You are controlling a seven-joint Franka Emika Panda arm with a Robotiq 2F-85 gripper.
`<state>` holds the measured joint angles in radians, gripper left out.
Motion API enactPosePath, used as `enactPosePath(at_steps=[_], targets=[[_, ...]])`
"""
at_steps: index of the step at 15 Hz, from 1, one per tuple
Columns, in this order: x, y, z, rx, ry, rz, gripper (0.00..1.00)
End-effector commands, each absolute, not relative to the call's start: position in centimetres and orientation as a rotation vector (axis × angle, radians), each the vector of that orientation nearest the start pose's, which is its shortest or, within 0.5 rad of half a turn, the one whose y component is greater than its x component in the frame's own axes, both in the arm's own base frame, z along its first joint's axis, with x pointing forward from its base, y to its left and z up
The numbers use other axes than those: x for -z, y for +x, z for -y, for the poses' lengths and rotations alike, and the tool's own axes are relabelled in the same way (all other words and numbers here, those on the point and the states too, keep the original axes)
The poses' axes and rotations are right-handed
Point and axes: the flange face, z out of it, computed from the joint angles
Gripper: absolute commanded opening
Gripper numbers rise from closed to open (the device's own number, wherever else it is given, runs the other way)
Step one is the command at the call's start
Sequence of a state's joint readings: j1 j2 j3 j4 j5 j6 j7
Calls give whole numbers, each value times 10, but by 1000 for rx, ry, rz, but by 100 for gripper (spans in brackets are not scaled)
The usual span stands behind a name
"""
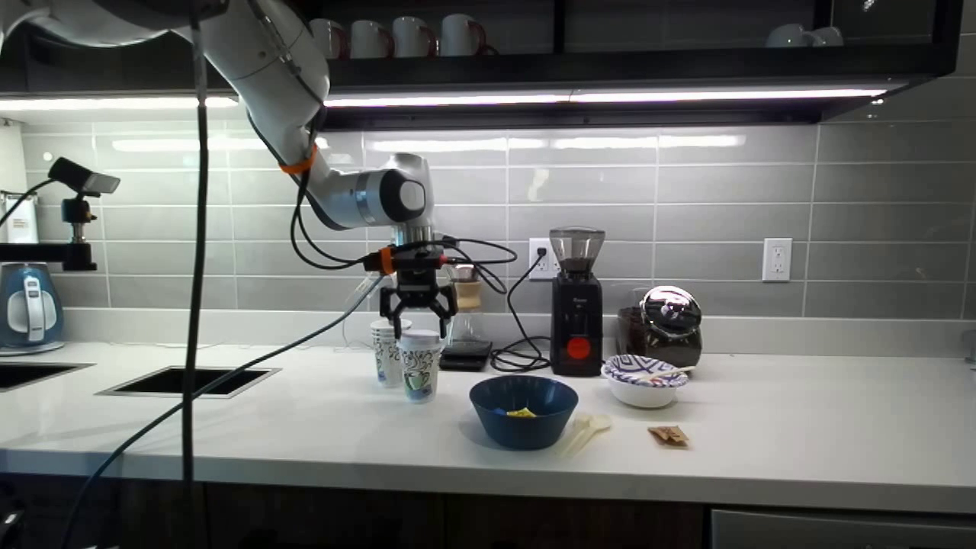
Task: Pick up the white lid and put it on single the paper cup
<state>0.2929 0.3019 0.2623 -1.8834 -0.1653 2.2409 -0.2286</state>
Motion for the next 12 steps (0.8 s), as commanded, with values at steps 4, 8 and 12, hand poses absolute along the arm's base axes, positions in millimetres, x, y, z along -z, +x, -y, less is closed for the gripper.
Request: enactPosePath(at_steps=[4,8,12], targets=[[-355,541,-320,95,-2850,1372,100],[-352,541,-319,87,-2844,1385,100],[-353,541,-317,88,-2849,1381,100]])
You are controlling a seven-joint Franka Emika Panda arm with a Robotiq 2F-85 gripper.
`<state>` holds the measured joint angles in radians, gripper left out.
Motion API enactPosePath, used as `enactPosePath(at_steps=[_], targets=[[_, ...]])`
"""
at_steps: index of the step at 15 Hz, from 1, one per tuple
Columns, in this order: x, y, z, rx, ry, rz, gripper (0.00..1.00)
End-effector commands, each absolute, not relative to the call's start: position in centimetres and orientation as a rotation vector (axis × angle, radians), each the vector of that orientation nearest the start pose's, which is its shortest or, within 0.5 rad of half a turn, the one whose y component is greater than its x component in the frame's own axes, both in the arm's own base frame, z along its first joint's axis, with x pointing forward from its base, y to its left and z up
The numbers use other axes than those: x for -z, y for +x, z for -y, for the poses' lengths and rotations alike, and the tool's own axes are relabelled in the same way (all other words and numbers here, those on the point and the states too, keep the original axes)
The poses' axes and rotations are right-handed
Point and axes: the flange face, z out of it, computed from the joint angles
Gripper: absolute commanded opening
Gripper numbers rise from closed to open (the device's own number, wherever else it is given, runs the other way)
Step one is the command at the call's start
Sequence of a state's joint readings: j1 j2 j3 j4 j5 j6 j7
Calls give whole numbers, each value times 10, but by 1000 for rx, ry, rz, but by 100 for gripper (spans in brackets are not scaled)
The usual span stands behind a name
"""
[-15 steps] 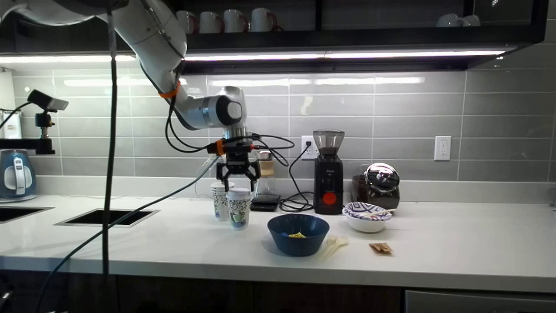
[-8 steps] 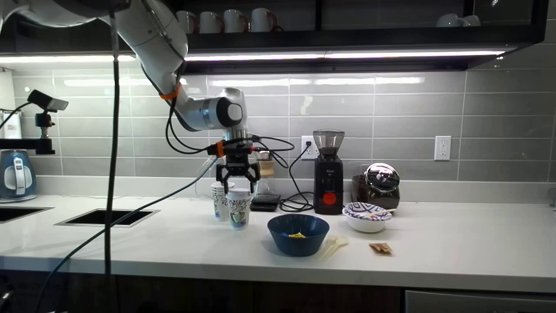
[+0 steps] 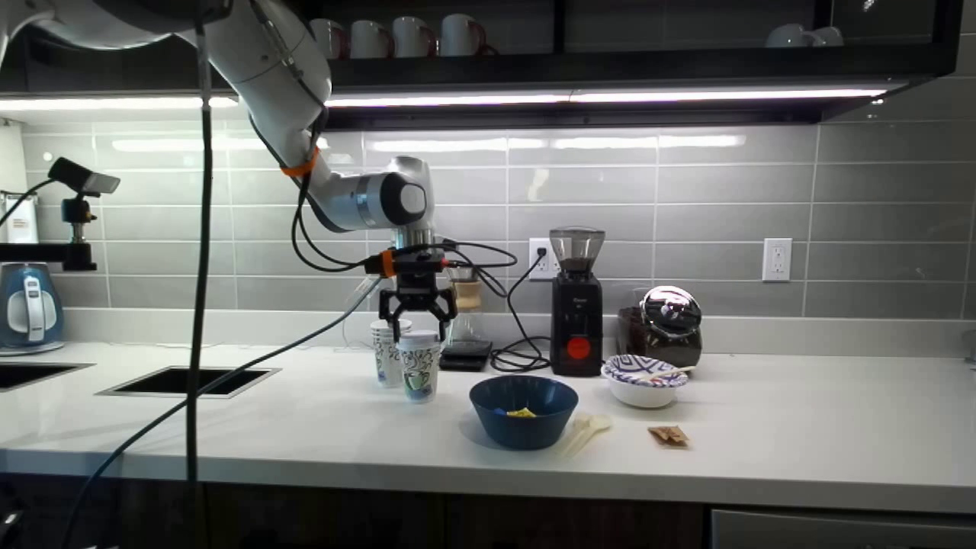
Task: Pick up the white lid and put it on single the paper cup
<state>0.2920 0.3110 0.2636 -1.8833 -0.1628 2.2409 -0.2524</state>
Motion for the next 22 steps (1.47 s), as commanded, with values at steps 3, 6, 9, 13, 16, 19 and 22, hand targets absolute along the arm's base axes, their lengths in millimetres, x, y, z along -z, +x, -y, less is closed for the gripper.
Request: enactPosePath(at_steps=[3,6,9,13,16,19,22], targets=[[-357,539,-317,97,-2853,1380,100],[-360,536,-317,108,-2858,1377,100],[-364,535,-317,121,-2861,1379,100],[-368,533,-318,128,-2862,1385,100],[-370,531,-320,137,-2859,1390,98],[-371,531,-321,139,-2855,1392,82],[-370,531,-322,136,-2854,1391,87]])
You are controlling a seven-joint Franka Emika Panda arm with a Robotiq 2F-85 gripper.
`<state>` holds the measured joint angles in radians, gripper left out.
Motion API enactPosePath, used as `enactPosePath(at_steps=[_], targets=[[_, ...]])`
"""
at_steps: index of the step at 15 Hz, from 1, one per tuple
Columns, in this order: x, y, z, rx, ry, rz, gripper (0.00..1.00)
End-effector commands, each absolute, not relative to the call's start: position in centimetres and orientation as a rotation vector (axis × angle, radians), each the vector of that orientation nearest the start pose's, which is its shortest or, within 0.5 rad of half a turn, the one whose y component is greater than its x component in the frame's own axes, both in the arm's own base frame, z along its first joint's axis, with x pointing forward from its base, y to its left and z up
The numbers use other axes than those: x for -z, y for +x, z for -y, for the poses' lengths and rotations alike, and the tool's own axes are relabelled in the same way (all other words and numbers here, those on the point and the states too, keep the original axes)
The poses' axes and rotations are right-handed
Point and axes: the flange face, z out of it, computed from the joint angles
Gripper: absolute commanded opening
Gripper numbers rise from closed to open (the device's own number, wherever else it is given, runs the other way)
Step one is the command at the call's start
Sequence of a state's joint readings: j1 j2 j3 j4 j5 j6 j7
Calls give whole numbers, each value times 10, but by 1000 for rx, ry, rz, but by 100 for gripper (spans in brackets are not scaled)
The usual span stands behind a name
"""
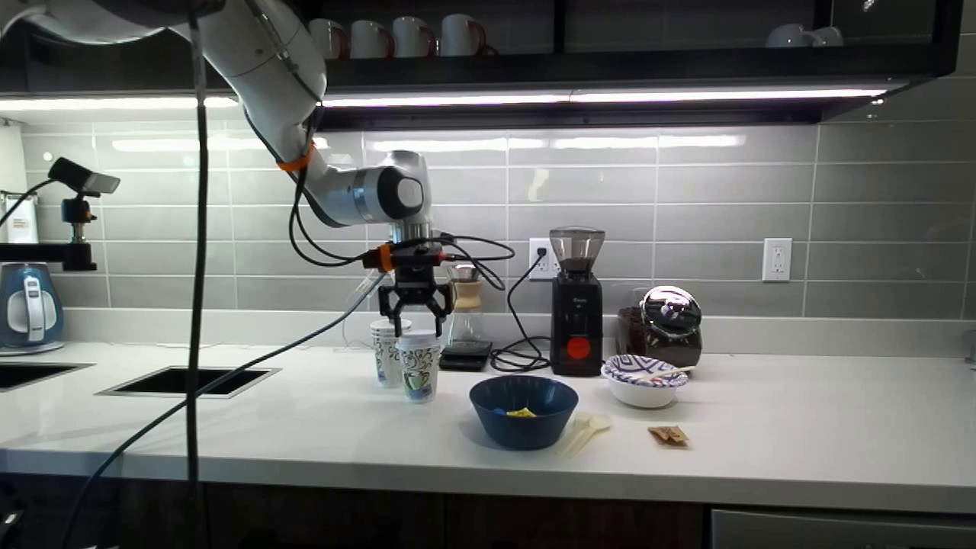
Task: Pick up the white lid and put it on single the paper cup
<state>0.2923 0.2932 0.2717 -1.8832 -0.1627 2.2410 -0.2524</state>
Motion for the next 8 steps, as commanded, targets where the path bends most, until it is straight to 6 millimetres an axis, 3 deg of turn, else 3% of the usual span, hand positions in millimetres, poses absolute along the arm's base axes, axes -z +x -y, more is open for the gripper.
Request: enactPosePath(at_steps=[1,8], targets=[[-370,531,-321,134,-2854,1391,90],[-363,534,-318,119,-2850,1381,93]])
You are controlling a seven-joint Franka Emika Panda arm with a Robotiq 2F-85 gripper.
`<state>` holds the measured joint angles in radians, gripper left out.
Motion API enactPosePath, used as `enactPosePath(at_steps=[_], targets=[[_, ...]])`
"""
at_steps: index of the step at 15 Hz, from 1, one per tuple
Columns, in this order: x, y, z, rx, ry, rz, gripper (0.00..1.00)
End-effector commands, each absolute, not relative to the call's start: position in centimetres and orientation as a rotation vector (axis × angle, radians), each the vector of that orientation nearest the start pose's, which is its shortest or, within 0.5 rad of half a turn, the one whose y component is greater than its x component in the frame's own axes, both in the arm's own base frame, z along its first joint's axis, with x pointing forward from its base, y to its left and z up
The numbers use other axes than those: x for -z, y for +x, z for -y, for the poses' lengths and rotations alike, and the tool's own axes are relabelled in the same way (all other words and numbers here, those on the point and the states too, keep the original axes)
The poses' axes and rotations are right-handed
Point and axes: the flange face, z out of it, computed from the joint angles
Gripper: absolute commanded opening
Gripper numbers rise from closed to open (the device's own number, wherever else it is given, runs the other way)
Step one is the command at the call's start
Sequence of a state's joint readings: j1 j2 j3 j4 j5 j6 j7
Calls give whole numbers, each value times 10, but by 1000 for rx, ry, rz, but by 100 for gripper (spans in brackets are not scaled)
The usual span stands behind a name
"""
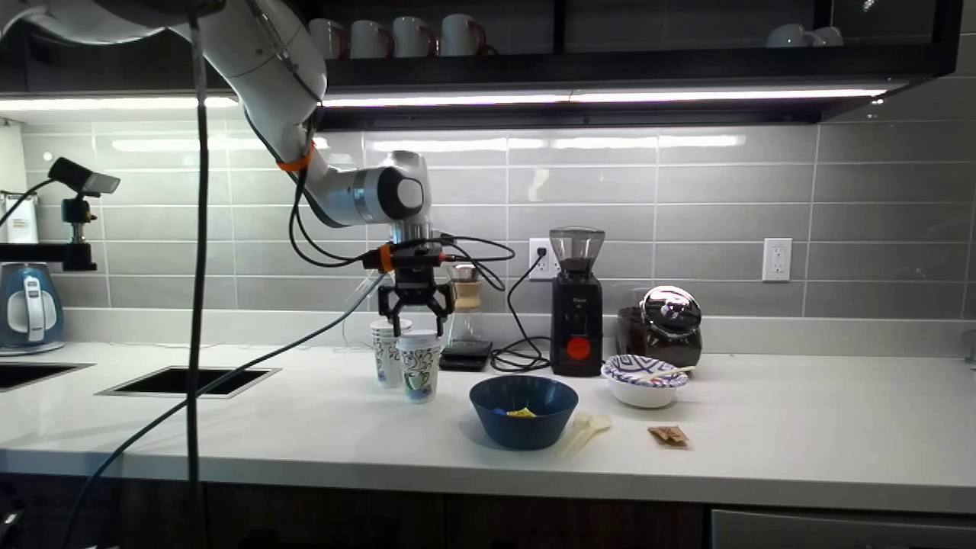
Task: Pick up the white lid and put it on single the paper cup
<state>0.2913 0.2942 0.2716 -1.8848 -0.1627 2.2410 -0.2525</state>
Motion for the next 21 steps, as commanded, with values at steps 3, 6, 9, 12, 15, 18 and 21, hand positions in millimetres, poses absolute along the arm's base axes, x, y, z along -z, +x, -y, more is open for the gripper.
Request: enactPosePath(at_steps=[3,6,9,12,15,18,21], targets=[[-359,534,-317,108,-2849,1379,92],[-353,534,-314,89,-2847,1374,93],[-350,536,-312,81,-2846,1365,93],[-347,538,-310,73,-2845,1357,93],[-347,539,-309,66,-2846,1357,93],[-344,540,-309,57,-2843,1362,94],[-338,541,-309,34,-2840,1373,93]])
